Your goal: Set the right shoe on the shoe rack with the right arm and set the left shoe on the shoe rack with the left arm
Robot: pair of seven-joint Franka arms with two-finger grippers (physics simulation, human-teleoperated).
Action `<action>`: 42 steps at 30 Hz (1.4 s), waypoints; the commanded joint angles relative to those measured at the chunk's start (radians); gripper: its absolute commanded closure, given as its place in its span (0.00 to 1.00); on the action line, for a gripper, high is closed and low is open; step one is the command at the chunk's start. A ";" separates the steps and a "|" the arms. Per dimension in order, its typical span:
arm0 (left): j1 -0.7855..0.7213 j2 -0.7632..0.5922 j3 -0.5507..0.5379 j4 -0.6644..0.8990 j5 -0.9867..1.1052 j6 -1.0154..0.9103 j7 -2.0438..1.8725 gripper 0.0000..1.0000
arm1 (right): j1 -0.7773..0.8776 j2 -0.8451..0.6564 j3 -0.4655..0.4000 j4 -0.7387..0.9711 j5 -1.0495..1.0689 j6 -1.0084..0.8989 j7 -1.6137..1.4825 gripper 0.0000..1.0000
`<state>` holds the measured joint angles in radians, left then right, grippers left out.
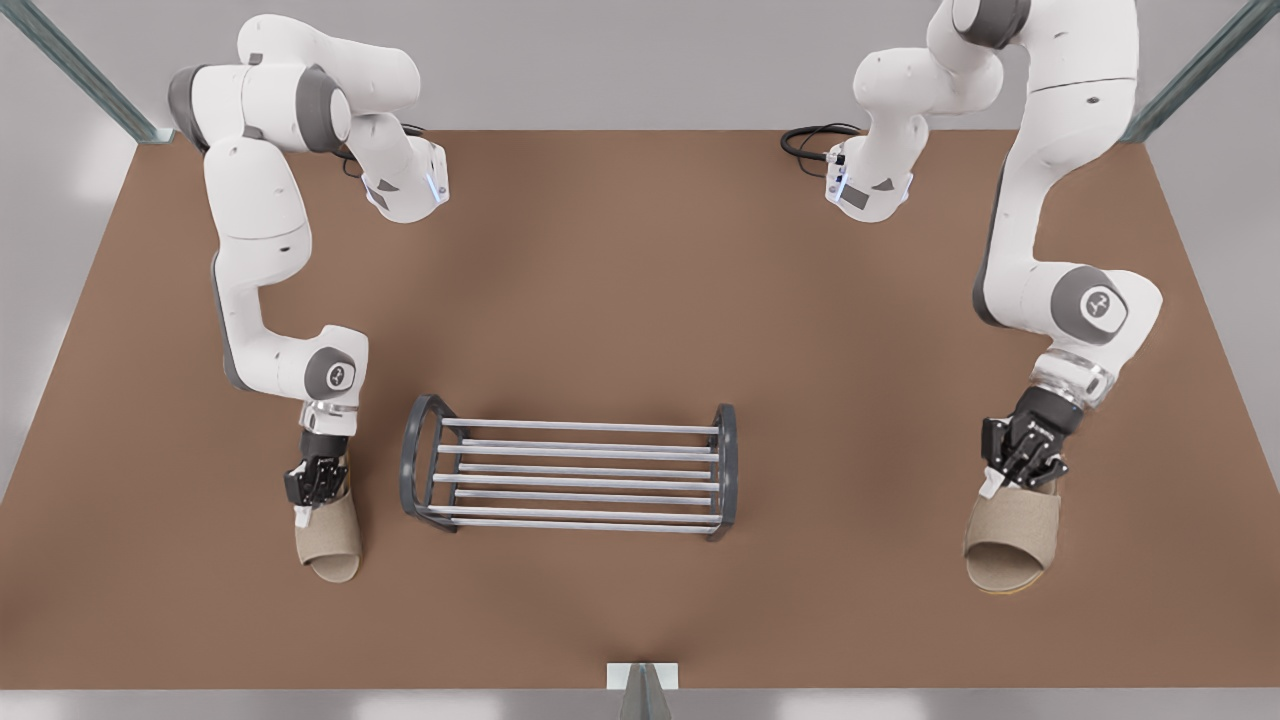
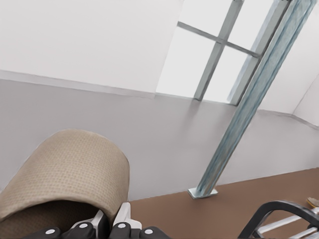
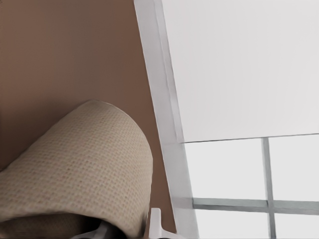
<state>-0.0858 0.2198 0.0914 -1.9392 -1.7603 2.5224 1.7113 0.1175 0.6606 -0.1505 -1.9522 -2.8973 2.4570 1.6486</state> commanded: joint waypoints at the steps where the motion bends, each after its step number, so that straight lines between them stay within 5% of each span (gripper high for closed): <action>1: -0.130 -0.014 -0.002 0.048 0.018 0.216 -0.912 0.79 | 0.001 0.002 -0.001 0.001 -0.149 -0.001 0.034 0.62; 5: -0.403 -0.003 -0.002 0.141 0.016 0.475 -1.314 0.79 | 0.001 -0.004 -0.001 0.003 -0.151 0.007 0.034 0.67; 10: -0.581 0.020 -0.004 0.232 0.012 0.578 -1.478 0.79 | 0.001 -0.025 0.000 0.006 -0.151 0.014 0.030 0.68; 15: -0.802 0.228 -0.004 0.471 0.004 0.779 -1.628 0.79 | 0.001 -0.114 0.002 0.022 -0.149 0.125 0.025 0.70; 16: -0.830 0.268 -0.004 0.508 0.001 0.808 -1.647 0.79 | 0.001 -0.144 0.002 0.022 -0.143 0.145 0.025 0.79; 21: -0.813 0.457 0.008 0.606 0.005 0.773 -1.655 0.79 | 0.001 -0.236 0.002 0.022 -0.140 0.260 0.026 0.79; 30: -0.792 0.527 0.008 0.602 0.004 0.759 -1.681 0.79 | 0.062 -0.458 0.005 0.015 -0.063 0.537 0.025 0.79; 32: -0.792 0.533 0.011 0.602 0.008 0.765 -1.671 0.00 | 0.088 -0.527 0.005 0.010 -0.048 0.594 0.025 0.79; 37: -0.793 0.532 0.013 0.592 0.007 0.777 -1.664 0.00 | 0.172 -0.607 0.014 0.026 0.101 0.669 0.022 0.79; 42: -0.822 0.374 0.010 0.395 0.001 0.842 -1.628 0.00 | 0.336 -0.469 -0.015 0.165 0.155 0.665 0.023 0.79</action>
<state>-0.9074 0.6214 0.1012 -1.5139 -1.7548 3.3203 0.2386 0.4158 0.1771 -0.1575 -1.7993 -2.7730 3.0939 1.6716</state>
